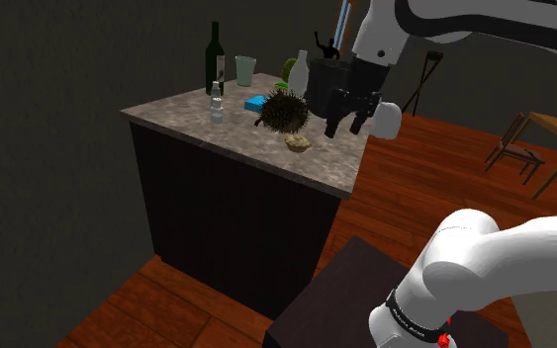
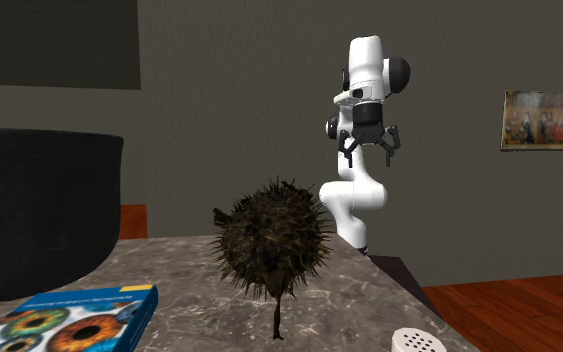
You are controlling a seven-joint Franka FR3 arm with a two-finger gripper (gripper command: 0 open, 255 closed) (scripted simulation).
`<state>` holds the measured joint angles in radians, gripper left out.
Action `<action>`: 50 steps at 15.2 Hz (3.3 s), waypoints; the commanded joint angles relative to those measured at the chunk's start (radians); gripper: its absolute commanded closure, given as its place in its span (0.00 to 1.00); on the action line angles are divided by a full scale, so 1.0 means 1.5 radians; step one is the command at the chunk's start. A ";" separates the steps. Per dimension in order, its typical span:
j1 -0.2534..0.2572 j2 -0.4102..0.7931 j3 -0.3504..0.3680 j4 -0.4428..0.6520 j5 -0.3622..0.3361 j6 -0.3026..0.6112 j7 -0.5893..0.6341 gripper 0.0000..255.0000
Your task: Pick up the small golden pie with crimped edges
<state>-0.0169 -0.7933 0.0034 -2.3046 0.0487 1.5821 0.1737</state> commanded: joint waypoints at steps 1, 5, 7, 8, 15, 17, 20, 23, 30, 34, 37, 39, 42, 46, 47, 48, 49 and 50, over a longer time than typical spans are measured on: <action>0.000 0.000 0.000 0.000 0.000 0.000 0.000 0.00; -0.020 0.078 0.044 0.002 -0.072 0.075 0.023 0.00; -0.033 0.120 0.066 0.007 -0.113 0.108 0.040 0.00; -0.040 0.142 0.076 0.011 -0.134 0.124 0.050 0.00; -0.096 0.306 0.146 0.065 -0.314 0.201 0.145 0.00; -0.112 0.356 0.163 0.090 -0.375 0.209 0.179 0.00; -0.129 0.434 0.182 0.135 -0.471 0.206 0.231 0.00; -0.137 0.514 0.192 0.189 -0.568 0.187 0.278 0.00; -0.136 0.552 0.190 0.175 -0.607 0.211 0.324 0.00; -0.136 0.557 0.190 0.169 -0.612 0.218 0.334 1.00; -0.136 0.558 0.190 0.170 -0.612 0.217 0.334 1.00; -0.136 0.558 0.190 0.169 -0.612 0.218 0.334 1.00; -0.136 0.557 0.189 0.169 -0.612 0.218 0.334 1.00; -0.136 0.547 0.190 0.181 -0.603 0.204 0.316 1.00; -0.136 0.543 0.191 0.186 -0.600 0.199 0.310 1.00; -0.136 0.540 0.191 0.190 -0.597 0.194 0.303 1.00; -0.136 0.537 0.191 0.195 -0.594 0.189 0.297 1.00; -0.136 0.534 0.191 0.200 -0.592 0.184 0.291 1.00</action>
<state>-0.2200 0.0141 0.2909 -2.0114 -0.8438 1.8655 0.6217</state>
